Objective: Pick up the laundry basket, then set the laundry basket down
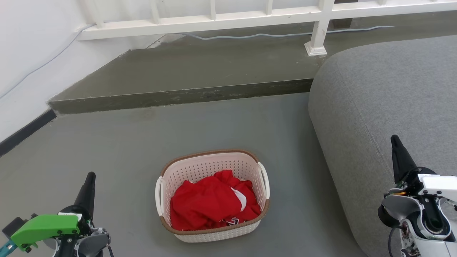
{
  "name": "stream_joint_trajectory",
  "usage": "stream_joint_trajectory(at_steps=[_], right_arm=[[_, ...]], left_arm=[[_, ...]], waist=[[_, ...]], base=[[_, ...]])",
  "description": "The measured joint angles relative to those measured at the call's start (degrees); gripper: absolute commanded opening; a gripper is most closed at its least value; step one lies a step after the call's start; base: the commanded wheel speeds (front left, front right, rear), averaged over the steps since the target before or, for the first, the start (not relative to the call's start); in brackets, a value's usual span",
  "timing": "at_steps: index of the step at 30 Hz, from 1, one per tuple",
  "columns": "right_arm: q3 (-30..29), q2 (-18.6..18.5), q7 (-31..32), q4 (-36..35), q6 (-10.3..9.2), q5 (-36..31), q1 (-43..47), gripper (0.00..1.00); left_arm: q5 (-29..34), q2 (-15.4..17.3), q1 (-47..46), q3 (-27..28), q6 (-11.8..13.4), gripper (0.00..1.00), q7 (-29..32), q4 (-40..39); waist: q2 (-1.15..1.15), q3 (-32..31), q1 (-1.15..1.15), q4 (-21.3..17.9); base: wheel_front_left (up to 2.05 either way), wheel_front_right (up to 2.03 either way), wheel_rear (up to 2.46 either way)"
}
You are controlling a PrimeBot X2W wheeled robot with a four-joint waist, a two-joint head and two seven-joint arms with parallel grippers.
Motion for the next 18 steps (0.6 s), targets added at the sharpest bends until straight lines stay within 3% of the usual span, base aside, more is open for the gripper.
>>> stream_joint_trajectory(at_steps=[18], right_arm=[[-0.1,0.0,0.0,0.0,0.0,0.0,0.0,0.0]], left_arm=[[0.0,0.0,0.0,0.0,0.0,0.0,0.0,0.0]], waist=[[0.0,0.0,0.0,0.0]], base=[[0.0,0.0,0.0]])
